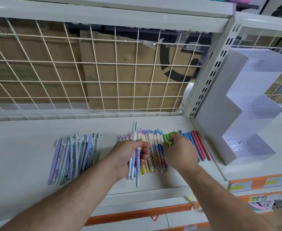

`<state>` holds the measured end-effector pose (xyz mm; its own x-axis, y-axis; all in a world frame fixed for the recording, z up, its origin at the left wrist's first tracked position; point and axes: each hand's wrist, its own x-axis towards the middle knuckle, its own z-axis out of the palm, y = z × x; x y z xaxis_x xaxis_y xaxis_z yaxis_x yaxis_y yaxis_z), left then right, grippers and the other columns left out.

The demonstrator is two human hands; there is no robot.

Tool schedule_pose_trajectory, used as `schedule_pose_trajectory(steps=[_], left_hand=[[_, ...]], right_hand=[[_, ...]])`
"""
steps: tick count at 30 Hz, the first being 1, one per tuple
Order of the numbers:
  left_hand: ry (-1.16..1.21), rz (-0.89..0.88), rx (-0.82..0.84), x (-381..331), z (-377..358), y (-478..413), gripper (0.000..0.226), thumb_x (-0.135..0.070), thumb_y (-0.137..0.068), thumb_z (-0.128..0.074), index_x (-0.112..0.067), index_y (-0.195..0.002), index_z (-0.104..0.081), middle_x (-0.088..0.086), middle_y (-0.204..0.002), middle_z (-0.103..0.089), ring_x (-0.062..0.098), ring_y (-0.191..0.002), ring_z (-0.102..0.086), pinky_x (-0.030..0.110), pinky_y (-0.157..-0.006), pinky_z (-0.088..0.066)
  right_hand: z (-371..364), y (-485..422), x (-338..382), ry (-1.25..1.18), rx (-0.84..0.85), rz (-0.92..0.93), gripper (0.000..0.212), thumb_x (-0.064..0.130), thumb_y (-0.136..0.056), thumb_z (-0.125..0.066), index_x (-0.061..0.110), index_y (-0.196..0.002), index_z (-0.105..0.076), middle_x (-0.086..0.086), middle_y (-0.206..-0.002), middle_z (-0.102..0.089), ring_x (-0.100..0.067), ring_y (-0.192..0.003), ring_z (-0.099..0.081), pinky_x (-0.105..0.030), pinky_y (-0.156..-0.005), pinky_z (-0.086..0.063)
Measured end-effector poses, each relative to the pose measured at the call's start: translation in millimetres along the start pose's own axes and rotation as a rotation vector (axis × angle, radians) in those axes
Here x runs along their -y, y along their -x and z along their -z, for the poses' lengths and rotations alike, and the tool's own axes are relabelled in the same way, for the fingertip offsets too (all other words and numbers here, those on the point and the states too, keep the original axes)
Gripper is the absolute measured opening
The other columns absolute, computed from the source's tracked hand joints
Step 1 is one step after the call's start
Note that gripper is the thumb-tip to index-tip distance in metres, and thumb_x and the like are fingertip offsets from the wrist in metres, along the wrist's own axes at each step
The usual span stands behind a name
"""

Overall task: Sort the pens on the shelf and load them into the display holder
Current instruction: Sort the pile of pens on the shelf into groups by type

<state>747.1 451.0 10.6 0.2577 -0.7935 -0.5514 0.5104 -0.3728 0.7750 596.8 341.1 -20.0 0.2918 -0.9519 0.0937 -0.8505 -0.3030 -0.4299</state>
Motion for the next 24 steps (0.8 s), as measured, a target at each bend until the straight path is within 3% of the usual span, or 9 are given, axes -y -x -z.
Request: schedule_pose_trajectory(steps=[4, 6, 8, 12, 17, 24], left_hand=[[0.112, 0.010, 0.024, -3.2, 8.9, 5.7, 0.031, -0.016, -0.101, -0.051, 0.007, -0.099, -0.071, 0.019, -0.087, -0.070, 0.027, -0.070, -0.067, 0.036, -0.065, -0.058], [0.136, 0.010, 0.030, -4.0, 15.3, 8.0, 0.028, -0.017, -0.100, -0.051, 0.003, -0.095, -0.070, 0.020, -0.090, -0.071, 0.031, -0.078, -0.068, 0.040, -0.078, -0.058], [0.168, -0.002, 0.033, -4.8, 22.7, 10.3, 0.025, -0.017, -0.100, -0.051, 0.000, -0.093, -0.068, 0.021, -0.090, -0.068, 0.032, -0.081, -0.066, 0.042, -0.084, -0.056], [0.200, -0.017, 0.057, -7.7, 38.1, 18.7, 0.026, -0.018, -0.099, -0.052, 0.000, -0.105, -0.070, 0.018, -0.088, -0.069, 0.026, -0.068, -0.067, 0.033, -0.058, -0.058], [0.170, -0.015, 0.099, -8.5, 54.9, 26.4, 0.029, -0.019, -0.101, -0.051, -0.003, -0.116, -0.070, 0.017, -0.097, -0.070, 0.029, -0.069, -0.063, 0.033, -0.057, -0.051], [0.133, -0.035, 0.091, -9.9, 81.0, 35.2, 0.030, -0.020, -0.099, -0.052, -0.003, -0.118, -0.069, 0.023, -0.099, -0.067, 0.032, -0.068, -0.063, 0.036, -0.059, -0.053]], right_hand=[[2.4, 18.3, 30.9, -0.327, -0.009, 0.099, 0.013, 0.028, -0.089, -0.065, 0.025, -0.078, -0.061, 0.011, -0.065, -0.063, -0.005, -0.057, -0.059, -0.019, -0.048, -0.043], [1.1, 31.4, 48.1, -0.484, 0.085, 0.119, 0.017, 0.029, -0.089, -0.067, 0.025, -0.074, -0.063, 0.012, -0.061, -0.065, -0.002, -0.057, -0.060, -0.016, -0.049, -0.044], [-1.0, 42.6, 62.4, -0.647, 0.217, 0.083, 0.017, 0.032, -0.090, -0.069, 0.021, -0.077, -0.064, 0.008, -0.068, -0.071, -0.003, -0.061, -0.066, -0.021, -0.056, -0.052], [-1.6, 55.7, 81.0, -0.920, 0.415, -0.026, 0.016, 0.019, -0.088, -0.075, 0.007, -0.089, -0.064, 0.000, -0.073, -0.075, -0.015, -0.065, -0.074, -0.020, -0.054, -0.051], [-8.4, 66.0, 101.2, -0.863, 0.486, 0.032, 0.009, 0.010, -0.087, -0.075, 0.010, -0.081, -0.068, -0.002, -0.064, -0.070, -0.017, -0.056, -0.065, -0.026, -0.052, -0.051], [-18.7, 76.4, 121.5, -0.800, 0.472, 0.003, 0.013, 0.013, -0.090, -0.072, 0.010, -0.078, -0.065, -0.005, -0.065, -0.071, -0.014, -0.050, -0.060, -0.023, -0.049, -0.047]])
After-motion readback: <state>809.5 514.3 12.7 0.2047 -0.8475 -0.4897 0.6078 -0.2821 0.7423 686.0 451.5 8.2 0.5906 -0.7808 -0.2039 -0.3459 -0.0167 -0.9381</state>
